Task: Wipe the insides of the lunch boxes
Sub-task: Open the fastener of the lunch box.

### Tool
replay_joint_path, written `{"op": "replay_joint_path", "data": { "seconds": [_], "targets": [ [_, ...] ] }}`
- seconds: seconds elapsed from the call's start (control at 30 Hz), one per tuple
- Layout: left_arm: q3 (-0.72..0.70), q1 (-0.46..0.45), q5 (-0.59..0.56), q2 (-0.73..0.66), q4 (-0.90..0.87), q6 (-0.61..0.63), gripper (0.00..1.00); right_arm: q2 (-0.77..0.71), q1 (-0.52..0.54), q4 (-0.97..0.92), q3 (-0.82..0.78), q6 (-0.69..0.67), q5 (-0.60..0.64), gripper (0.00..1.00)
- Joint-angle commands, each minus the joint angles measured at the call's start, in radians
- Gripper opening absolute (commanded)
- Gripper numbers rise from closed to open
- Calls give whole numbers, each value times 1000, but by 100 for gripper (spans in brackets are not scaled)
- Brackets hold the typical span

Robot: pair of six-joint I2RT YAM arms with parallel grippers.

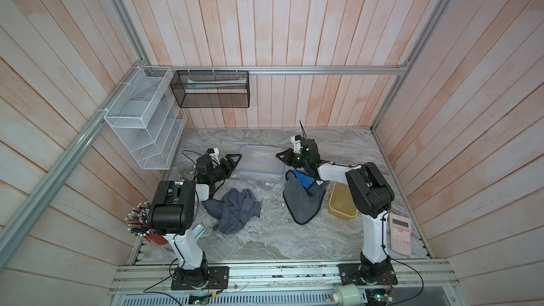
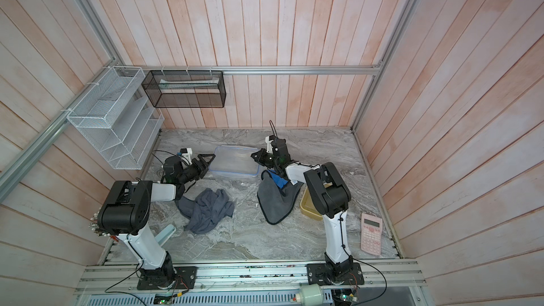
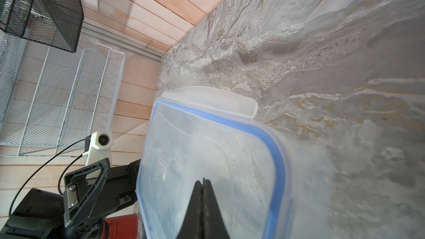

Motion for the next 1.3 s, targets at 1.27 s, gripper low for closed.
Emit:
{"op": "replay_joint_path", "data": {
  "seconds": [1.27],
  "targets": [
    [80, -12, 78, 200, 357, -240, 75, 99, 61, -324, 91, -129, 59, 4]
  ]
}}
